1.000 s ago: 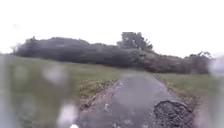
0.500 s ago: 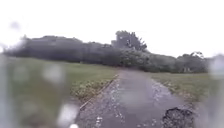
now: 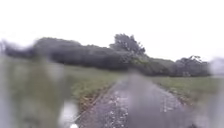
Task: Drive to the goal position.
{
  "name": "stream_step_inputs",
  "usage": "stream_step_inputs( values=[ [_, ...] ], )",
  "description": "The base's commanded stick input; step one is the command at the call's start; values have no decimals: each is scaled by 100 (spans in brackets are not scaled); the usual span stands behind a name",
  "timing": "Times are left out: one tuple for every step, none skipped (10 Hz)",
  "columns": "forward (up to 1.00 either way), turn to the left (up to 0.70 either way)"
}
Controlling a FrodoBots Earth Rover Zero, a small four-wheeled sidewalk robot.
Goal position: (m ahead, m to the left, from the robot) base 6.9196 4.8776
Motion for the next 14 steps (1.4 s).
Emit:
stream_step_inputs(
  values=[
    [85, -22],
    [85, -34],
    [85, -34],
    [85, -34],
    [85, -34],
    [85, -34],
    [85, -26],
    [85, 0],
    [85, 0],
    [85, -26],
    [85, -34],
    [85, -34],
    [85, -34],
    [85, -34]
  ],
)
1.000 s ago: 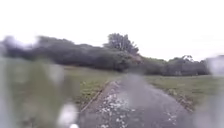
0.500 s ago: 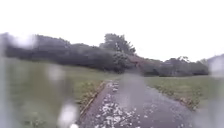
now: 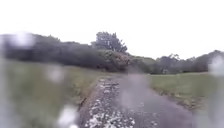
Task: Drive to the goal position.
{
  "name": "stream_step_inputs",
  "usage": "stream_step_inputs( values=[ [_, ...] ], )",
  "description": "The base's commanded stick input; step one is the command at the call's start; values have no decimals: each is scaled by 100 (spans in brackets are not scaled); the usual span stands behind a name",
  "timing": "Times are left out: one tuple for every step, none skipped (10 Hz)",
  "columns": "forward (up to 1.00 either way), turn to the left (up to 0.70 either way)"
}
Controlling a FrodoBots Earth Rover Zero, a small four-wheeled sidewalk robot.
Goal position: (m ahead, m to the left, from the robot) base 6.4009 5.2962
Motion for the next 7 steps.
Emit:
stream_step_inputs(
  values=[
    [85, -4],
    [85, 0],
    [85, 0],
    [85, 0],
    [85, 0],
    [85, 0],
    [85, 0]
  ],
)
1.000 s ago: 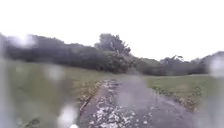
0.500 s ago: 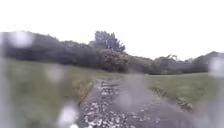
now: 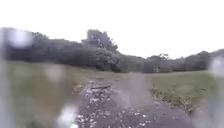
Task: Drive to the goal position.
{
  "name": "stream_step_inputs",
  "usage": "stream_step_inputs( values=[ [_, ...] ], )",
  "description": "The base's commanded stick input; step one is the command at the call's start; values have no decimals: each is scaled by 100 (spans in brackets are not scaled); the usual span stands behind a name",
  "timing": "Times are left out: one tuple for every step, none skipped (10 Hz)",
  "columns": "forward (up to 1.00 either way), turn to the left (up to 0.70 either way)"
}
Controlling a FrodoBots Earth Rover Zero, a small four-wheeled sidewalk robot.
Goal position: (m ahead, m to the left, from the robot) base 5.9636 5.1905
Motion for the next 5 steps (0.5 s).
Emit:
stream_step_inputs(
  values=[
    [85, 0],
    [85, 0],
    [85, 0],
    [85, 0],
    [85, -23]
  ],
)
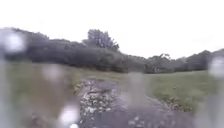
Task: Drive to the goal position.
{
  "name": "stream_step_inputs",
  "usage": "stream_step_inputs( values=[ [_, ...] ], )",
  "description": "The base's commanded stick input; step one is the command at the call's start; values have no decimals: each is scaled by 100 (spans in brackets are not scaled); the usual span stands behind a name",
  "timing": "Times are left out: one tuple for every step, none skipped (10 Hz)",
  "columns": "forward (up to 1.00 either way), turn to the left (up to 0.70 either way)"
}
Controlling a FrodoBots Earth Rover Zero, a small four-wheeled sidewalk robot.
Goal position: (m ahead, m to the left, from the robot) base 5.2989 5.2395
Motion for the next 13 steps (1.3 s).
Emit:
stream_step_inputs(
  values=[
    [85, -18],
    [85, -5],
    [85, 0],
    [85, 0],
    [85, 0],
    [85, 0],
    [85, 0],
    [85, 23],
    [85, 34],
    [85, 34],
    [85, 0],
    [85, 0],
    [85, 0]
  ],
)
